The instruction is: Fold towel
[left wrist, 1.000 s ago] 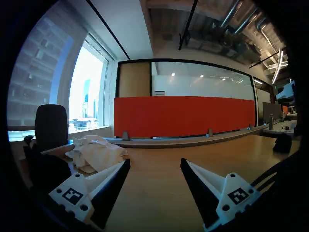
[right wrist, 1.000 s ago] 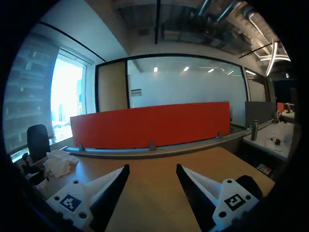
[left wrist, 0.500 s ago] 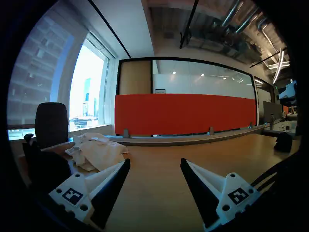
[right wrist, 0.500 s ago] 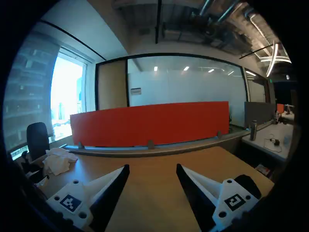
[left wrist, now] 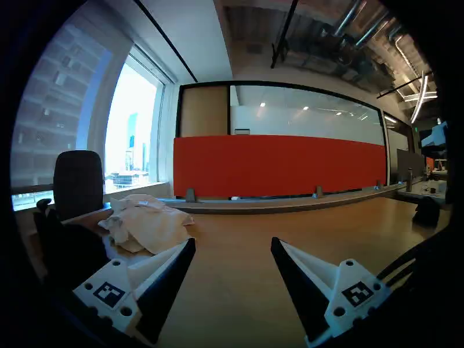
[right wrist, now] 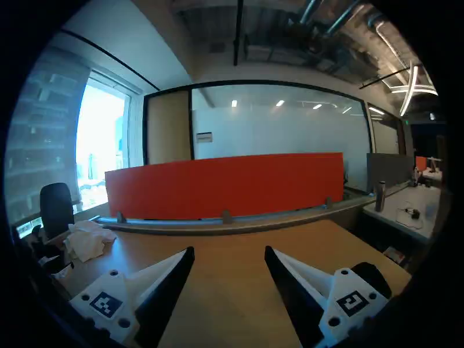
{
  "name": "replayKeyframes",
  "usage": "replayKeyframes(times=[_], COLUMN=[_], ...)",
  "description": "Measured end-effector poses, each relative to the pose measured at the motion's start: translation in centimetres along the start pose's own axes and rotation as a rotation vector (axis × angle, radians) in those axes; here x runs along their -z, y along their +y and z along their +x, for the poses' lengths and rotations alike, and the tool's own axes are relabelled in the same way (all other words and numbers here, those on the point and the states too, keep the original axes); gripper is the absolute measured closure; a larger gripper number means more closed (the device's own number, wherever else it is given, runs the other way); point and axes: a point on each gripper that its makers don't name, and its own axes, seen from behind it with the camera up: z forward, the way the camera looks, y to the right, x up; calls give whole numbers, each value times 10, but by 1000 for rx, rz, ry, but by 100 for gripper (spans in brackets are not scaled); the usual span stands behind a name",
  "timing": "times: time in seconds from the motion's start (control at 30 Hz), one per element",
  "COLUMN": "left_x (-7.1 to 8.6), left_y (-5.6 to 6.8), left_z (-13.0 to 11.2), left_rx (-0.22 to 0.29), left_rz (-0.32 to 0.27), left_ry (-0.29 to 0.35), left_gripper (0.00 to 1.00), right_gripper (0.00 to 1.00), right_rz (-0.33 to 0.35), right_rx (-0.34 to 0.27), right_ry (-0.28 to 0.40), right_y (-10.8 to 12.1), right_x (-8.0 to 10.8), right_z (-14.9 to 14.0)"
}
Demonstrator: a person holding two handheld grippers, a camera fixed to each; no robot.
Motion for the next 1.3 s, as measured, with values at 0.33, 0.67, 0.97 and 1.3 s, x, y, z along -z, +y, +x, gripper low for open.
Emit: replayKeyframes(times=[0.33, 0.67, 0.97, 1.3], left_x=[1, 1, 1, 1], left_y=[0, 0, 0, 0], left_z=[1, 2, 2, 2], left_rx=[-2, -2, -2, -1], left_rz=[0, 0, 1, 0], left_ry=[0, -1, -1, -1], left_gripper=[3, 3, 3, 3], right_gripper=[6, 6, 6, 6], right_rz=[-2, 5, -1, -16], right_rx=[44, 54, 43, 47], right_ry=[43, 77, 107, 129], right_y=[17, 33, 45, 59], right_x=[-8, -19, -24, -26], right_z=[7, -12, -37, -69])
